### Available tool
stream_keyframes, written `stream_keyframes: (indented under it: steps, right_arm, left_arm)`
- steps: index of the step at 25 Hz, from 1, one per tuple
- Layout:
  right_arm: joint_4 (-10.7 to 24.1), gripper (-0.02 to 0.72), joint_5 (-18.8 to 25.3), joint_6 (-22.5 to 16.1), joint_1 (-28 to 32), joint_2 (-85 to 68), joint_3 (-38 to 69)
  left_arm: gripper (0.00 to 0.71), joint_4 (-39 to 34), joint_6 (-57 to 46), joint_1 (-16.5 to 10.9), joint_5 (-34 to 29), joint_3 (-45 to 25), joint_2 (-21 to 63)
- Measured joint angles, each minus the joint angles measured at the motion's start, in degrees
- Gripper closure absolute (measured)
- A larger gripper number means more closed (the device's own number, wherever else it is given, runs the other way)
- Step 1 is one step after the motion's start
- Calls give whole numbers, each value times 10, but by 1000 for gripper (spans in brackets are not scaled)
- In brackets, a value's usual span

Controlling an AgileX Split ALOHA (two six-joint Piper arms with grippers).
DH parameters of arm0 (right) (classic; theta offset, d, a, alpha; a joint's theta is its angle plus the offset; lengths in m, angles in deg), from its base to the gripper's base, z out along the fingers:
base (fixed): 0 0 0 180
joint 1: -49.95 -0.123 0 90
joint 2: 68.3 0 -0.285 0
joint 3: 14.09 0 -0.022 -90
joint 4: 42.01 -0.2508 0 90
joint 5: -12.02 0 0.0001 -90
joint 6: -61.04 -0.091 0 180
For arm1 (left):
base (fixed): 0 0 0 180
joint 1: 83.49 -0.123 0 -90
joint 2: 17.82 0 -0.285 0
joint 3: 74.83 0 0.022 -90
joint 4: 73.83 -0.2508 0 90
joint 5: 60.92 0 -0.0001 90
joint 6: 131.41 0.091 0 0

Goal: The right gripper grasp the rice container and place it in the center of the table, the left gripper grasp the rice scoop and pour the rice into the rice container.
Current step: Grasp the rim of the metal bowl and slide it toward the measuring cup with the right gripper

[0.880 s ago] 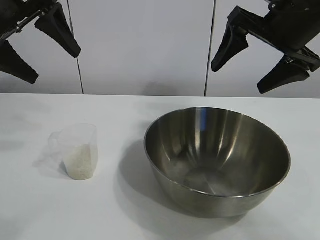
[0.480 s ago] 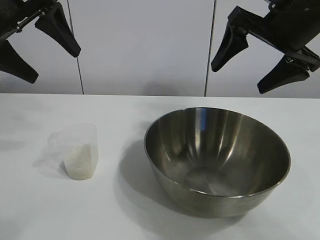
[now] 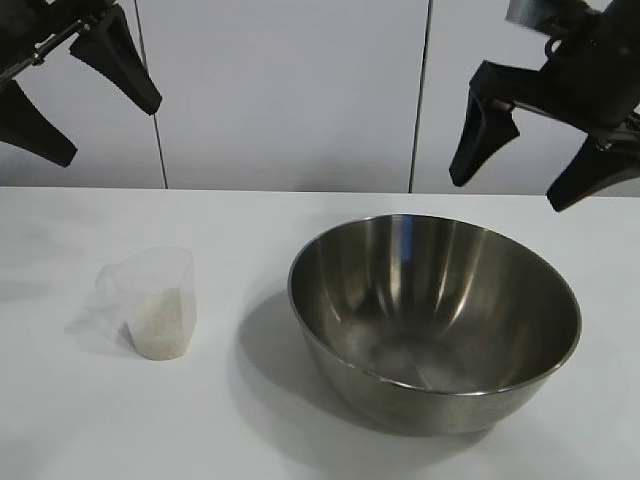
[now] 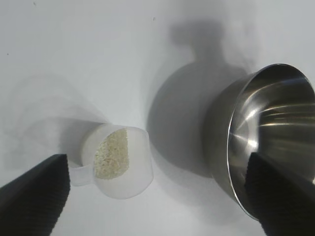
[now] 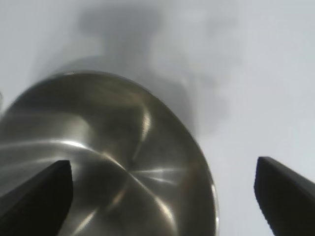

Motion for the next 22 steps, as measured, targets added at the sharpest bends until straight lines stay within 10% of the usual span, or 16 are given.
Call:
stream_keyframes:
  steps: [14,22]
  right_arm:
    - [-35,246,-84,1,0,14,70]
    - [-46,657,-88,1,0,27,71]
  left_arm:
    - [16,0,0,0,1,0,0]
    - [16,0,0,0,1,0,0]
